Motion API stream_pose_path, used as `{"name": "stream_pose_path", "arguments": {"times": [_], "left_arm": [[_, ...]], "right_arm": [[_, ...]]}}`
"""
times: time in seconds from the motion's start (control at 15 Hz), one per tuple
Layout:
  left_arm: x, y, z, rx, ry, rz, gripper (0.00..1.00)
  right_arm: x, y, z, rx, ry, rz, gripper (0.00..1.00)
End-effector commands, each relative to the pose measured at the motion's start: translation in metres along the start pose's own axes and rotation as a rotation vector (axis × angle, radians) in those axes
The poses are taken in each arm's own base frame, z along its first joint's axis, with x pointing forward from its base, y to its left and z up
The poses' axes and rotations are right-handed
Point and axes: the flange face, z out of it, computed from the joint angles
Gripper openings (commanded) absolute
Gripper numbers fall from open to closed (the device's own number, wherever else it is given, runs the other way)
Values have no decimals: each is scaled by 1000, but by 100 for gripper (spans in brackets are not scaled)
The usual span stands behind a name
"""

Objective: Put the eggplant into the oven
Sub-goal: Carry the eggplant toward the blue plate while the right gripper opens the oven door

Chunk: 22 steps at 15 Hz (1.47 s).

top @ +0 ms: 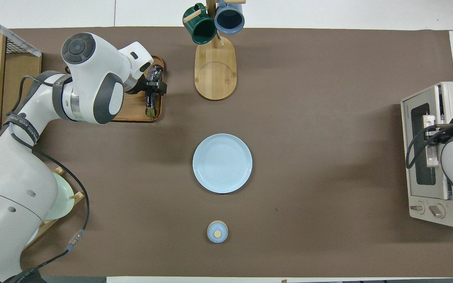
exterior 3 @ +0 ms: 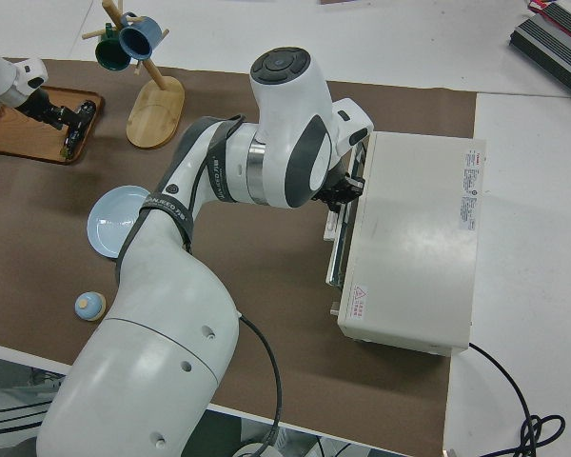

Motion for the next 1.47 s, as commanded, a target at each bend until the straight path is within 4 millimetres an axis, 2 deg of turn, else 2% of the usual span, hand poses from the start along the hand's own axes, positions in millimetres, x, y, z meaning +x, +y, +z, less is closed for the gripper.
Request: {"name": "stream_pose_path", "arguments": {"times": [0.0, 0.2, 0.53, 0.67, 0.73, 0.93, 1.07, 1.2, 1.27, 1.4], "left_arm": [[-5, 0, -5, 19, 17, 19, 67], [-5, -1, -5, 19, 18, 20, 53], [-5, -2, -5, 20, 17, 24, 29], [-5, -5, -6, 21, 11, 19, 7], [-4, -6, -8, 21, 7, 19, 0], [-2, -7, -19, 20, -16, 17, 0], [-5, -4, -47, 19, -37, 17, 0], [-15, -3, -91, -14, -36, -18, 0], [-24, 2, -118, -59, -45, -42, 0], [-51, 17, -160, -63, -109, -42, 0]], "right_arm": [[18, -30, 50, 14, 43, 13, 0], [25, -52, 63, 35, 75, 14, 0], [35, -57, 104, 63, 92, 30, 0], [37, -61, 117, 88, 78, 52, 0], [38, -62, 123, 96, 68, 67, 0], [39, -63, 132, 100, 61, 72, 0], [42, -64, 138, 105, 67, 79, 0], [42, -65, 139, 122, 65, 93, 0], [42, -66, 139, 133, 66, 102, 0], [42, -86, 139, 143, 60, 101, 0]]}}
